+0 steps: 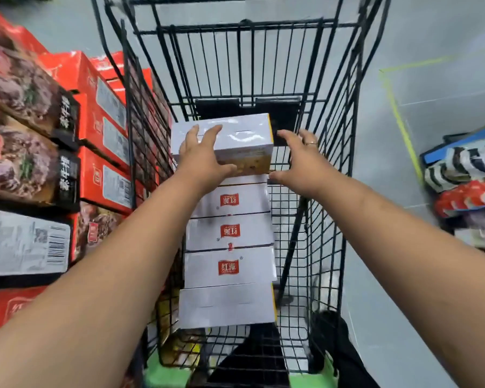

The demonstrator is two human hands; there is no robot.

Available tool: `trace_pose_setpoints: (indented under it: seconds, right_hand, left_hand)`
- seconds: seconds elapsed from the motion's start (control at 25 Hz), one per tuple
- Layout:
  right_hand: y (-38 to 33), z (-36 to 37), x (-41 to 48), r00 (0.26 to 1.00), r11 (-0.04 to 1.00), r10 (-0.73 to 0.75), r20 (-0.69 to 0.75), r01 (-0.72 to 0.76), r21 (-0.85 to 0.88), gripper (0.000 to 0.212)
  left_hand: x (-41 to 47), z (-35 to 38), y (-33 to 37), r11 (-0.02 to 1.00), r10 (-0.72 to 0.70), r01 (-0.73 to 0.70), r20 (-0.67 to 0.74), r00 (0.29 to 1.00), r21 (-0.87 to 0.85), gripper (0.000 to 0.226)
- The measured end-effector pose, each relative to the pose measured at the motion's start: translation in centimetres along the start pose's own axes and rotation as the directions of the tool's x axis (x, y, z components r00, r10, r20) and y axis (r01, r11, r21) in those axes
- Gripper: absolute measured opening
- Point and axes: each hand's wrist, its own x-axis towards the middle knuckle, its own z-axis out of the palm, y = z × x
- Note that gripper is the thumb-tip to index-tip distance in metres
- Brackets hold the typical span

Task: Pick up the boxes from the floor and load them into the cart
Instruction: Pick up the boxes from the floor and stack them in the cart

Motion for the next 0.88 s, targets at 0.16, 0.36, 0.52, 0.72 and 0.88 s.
trace_pose_setpoints:
  seconds: [0.16,0.36,0.52,0.72,0.88]
  right_hand:
    - [1.9,-3.8,-6.9,0.986,0.998,0.034,-0.166,-0.025,0.058,0.090]
    - [8.2,-10.0,-18.2,0.920,0.986,0.164,-0.355,-0.140,0.092,0.092]
    - [13.9,-13.5,-28.4,0.847,0.965,0.263,-0.461,-0.225,0.137,0.094]
    - [23.1,-16.0,-44.9,0.708,0.915,0.401,-0.581,-0.340,0.217,0.096]
    - [29.7,-15.9,-58.4,0.583,0.854,0.514,-0.629,-0.415,0.314,0.097]
  left_hand:
    - [-4.8,0.5,7.3,0.964,0.263,-0.262,-0.013,0.965,0.045,0.090]
    - [-12.1,3.9,17.0,0.825,0.554,-0.558,0.065,0.830,0.092,0.097]
    - [-19.7,7.7,23.8,0.714,0.679,-0.695,0.164,0.716,0.079,0.098]
    - [-32.0,15.5,32.7,0.529,0.822,-0.848,0.230,0.521,0.030,0.100]
    - [-43.1,21.8,39.0,0.406,0.880,-0.913,0.294,0.374,-0.053,0.104]
